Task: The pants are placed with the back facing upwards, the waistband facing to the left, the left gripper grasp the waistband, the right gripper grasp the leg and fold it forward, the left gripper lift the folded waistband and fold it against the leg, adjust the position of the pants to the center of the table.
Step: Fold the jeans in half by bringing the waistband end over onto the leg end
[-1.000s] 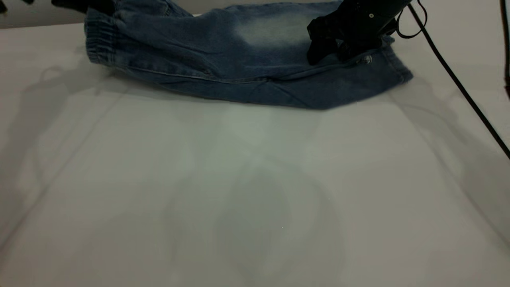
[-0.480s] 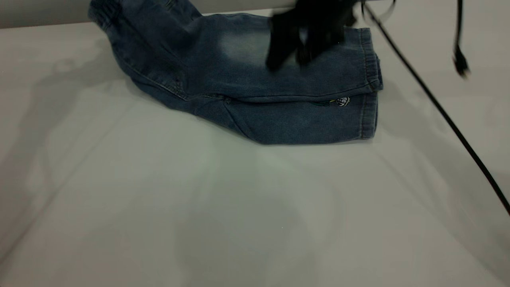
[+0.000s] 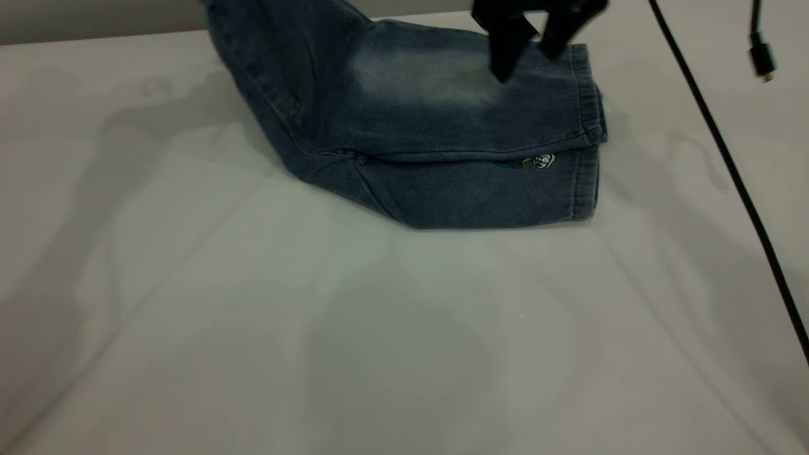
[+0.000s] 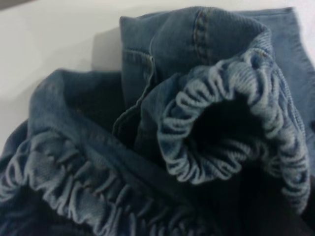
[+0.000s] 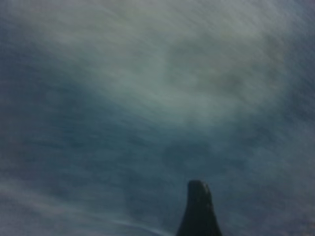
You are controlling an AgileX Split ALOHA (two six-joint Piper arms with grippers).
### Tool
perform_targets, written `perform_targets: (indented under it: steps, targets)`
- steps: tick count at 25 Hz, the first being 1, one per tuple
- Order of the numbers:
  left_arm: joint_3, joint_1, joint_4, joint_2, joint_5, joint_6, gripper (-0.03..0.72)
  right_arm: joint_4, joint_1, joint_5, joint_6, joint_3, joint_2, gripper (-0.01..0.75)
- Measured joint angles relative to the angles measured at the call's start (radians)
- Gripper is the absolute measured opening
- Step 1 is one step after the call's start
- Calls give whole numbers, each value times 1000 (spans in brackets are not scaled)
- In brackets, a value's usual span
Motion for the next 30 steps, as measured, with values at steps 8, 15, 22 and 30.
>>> perform_targets:
  steps: [8,15,22,30]
  targets:
    - [-81,-97,5,0,2,0,109,-208,-1,35,126,-2,68,457]
    - [-81,-164,54,2,-1,0,109,-73,-1,-18,110,-2,88,457]
    - [-81,-198,53,2,-5,0,109,-56,-1,-35,124,-2,115,457]
    - [-81,-199,53,2,-5,0,109,-60,-1,-22,125,-45,117,457]
